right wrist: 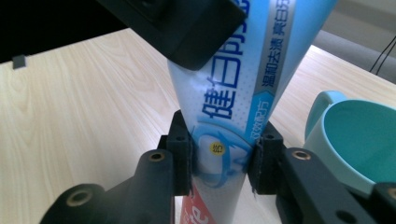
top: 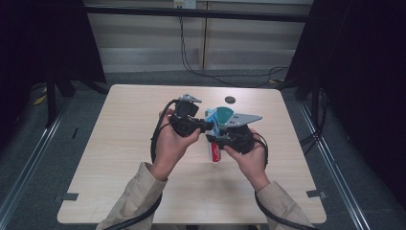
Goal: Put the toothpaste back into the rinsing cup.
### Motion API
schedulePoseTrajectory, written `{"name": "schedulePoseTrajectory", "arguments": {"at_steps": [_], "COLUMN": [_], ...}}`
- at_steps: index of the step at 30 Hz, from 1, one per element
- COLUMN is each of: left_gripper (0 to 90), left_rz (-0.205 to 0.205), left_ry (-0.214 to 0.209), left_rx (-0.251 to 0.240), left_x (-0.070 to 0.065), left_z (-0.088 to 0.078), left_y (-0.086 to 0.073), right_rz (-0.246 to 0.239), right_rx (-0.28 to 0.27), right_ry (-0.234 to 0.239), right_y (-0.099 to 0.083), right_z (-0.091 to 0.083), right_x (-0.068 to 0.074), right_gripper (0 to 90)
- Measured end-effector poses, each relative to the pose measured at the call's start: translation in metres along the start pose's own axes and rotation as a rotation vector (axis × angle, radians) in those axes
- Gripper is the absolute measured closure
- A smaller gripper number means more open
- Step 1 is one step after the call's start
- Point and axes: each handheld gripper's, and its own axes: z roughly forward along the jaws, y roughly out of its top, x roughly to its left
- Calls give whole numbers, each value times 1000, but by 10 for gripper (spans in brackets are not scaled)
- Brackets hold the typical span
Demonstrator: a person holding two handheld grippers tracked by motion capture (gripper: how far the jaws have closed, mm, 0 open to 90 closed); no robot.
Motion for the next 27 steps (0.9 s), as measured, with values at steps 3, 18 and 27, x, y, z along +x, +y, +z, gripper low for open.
{"name": "schedulePoseTrajectory", "arguments": {"at_steps": [3, 18, 27], "left_gripper": [570, 246, 200], "left_rz": [43, 78, 97], "left_ry": [11, 24, 42], "left_rx": [-21, -69, -65], "left_x": [2, 19, 31], "left_z": [1, -13, -14], "left_y": [-3, -16, -33], "right_rz": [-10, 42, 43], "right_rx": [2, -12, -30], "right_ry": [-3, -30, -32], "right_y": [1, 4, 11], "right_z": [-1, -12, -17], "right_x": [0, -26, -31], "right_gripper": [686, 693, 693]}}
